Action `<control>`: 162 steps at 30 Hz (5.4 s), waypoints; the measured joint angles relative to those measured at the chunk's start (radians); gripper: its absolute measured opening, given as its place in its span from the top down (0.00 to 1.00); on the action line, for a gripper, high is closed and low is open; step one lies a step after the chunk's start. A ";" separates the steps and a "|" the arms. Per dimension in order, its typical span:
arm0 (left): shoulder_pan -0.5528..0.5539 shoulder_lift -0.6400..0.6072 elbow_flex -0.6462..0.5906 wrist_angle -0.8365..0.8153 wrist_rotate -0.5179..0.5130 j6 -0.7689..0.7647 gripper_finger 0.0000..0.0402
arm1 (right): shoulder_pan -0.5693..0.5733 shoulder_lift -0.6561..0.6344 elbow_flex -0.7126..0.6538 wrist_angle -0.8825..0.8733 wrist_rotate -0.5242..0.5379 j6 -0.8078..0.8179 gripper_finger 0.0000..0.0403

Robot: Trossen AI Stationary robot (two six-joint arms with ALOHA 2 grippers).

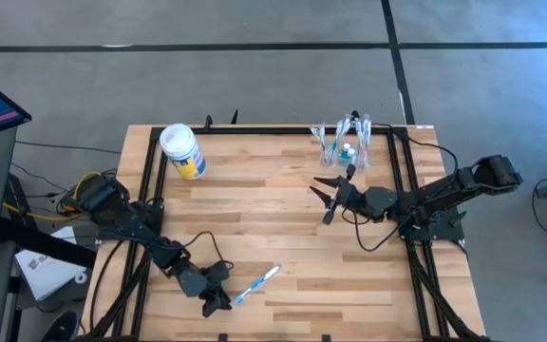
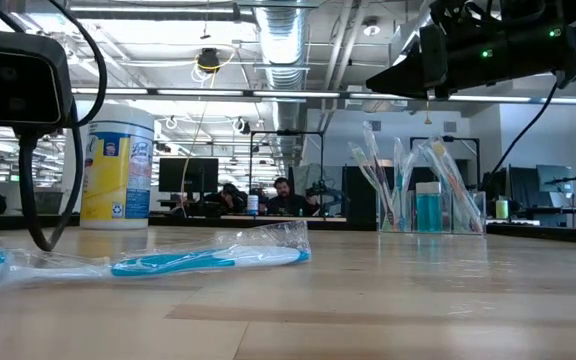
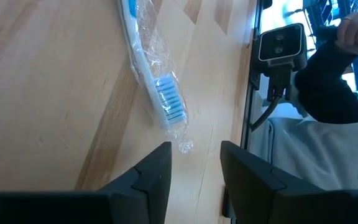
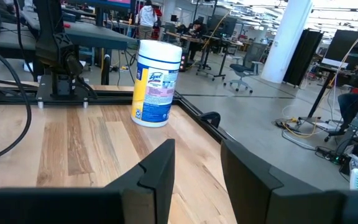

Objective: Pick & Place toothbrushing station
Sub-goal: Put the blue toothbrush into the left transparent organizer

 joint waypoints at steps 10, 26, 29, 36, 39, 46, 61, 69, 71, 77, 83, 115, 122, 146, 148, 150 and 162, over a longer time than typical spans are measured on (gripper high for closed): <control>0.039 0.000 0.000 -0.010 0.065 -0.020 0.67 | 0.000 0.000 0.000 0.000 0.000 0.000 0.70; 0.083 0.003 0.044 -0.079 0.181 -0.100 0.67 | 0.000 0.000 0.000 0.000 0.000 0.008 0.70; 0.085 0.002 0.061 -0.173 0.223 -0.102 0.68 | 0.000 0.000 0.000 0.000 0.000 0.008 0.70; 0.090 0.002 0.064 -0.170 0.219 -0.104 0.69 | 0.000 0.000 0.000 -0.001 0.000 0.009 0.70; 0.094 0.002 0.064 -0.166 0.200 -0.105 0.69 | 0.000 0.000 0.000 0.000 0.000 0.008 0.70; 0.101 0.002 0.064 -0.156 0.186 -0.103 0.69 | 0.000 0.000 0.000 0.000 0.000 0.008 0.70; 0.105 0.003 0.111 -0.215 0.165 -0.091 0.69 | 0.000 0.000 0.000 0.000 0.000 0.010 0.70; 0.105 0.003 0.111 -0.218 0.164 -0.093 0.76 | 0.000 0.000 0.000 0.000 0.000 0.011 0.70; 0.105 0.002 0.111 -0.217 0.163 -0.093 0.81 | 0.000 0.000 0.000 0.000 0.000 0.011 0.70; 0.105 0.002 0.111 -0.212 0.158 -0.070 0.98 | 0.000 0.000 0.000 0.000 0.000 0.011 0.70; 0.105 -0.008 0.108 -0.212 0.152 -0.035 1.00 | 0.000 0.000 0.000 0.000 0.000 0.010 0.70; 0.364 -0.380 0.148 -0.198 0.131 0.397 1.00 | 0.001 0.000 0.000 -0.003 -0.015 0.008 0.70; 0.462 -0.386 0.148 -0.140 0.160 0.429 1.00 | 0.001 0.000 0.000 0.000 -0.121 0.000 0.70; 0.661 -0.386 0.150 0.024 0.239 0.487 1.00 | 0.069 0.166 0.214 -0.141 -0.287 -0.090 0.70; 0.661 -0.386 0.150 0.024 0.239 0.487 1.00 | 0.063 0.202 0.239 -0.144 -0.285 -0.110 0.70; 0.661 -0.386 0.150 0.024 0.241 0.487 1.00 | 0.063 0.246 0.277 -0.142 -0.284 -0.130 0.70; 0.661 -0.386 0.150 0.029 0.257 0.491 1.00 | 0.069 0.379 0.385 -0.142 -0.286 -0.149 0.70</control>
